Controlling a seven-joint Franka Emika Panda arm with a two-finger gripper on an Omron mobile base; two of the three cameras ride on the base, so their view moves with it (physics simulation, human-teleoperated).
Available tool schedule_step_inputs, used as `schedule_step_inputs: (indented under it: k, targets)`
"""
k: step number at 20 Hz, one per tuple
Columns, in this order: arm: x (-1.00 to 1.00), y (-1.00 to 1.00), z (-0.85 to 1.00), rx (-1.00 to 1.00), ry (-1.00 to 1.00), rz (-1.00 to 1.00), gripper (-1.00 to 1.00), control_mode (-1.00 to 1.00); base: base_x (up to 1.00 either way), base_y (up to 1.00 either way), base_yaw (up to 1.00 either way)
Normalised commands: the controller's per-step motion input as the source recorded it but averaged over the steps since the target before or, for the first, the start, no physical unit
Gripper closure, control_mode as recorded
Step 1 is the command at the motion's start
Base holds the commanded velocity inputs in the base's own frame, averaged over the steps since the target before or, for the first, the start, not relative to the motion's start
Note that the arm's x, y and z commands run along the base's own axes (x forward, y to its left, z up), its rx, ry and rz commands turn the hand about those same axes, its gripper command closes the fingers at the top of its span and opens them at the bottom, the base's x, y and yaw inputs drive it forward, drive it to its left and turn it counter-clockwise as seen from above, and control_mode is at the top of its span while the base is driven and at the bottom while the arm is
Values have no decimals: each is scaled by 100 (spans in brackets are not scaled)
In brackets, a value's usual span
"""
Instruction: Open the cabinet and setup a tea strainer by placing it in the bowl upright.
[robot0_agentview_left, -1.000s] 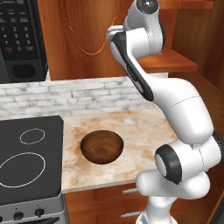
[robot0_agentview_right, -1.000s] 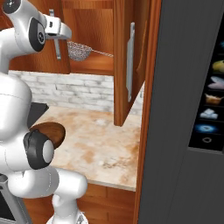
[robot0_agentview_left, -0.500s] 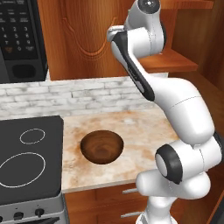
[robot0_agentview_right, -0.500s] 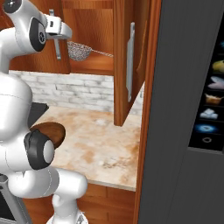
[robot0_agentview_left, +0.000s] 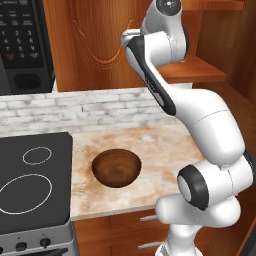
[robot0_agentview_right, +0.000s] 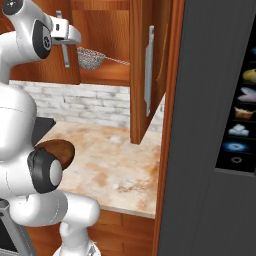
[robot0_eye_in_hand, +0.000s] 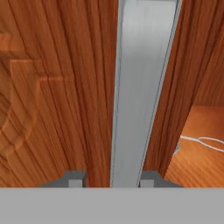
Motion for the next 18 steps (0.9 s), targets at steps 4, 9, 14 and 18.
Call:
schedule_step_inputs:
  k: [4, 9, 14, 18]
  targets:
    - [9, 0, 0, 0, 0, 0, 100, -100, 0, 0, 0]
    - [3, -1, -5, 0, 0, 0, 100, -100, 0, 0, 0]
    - [-1, 0, 0, 0, 0, 0, 100, -100, 0, 0, 0]
    - [-11, 0, 0, 0, -3, 0, 100, -100, 0, 0, 0]
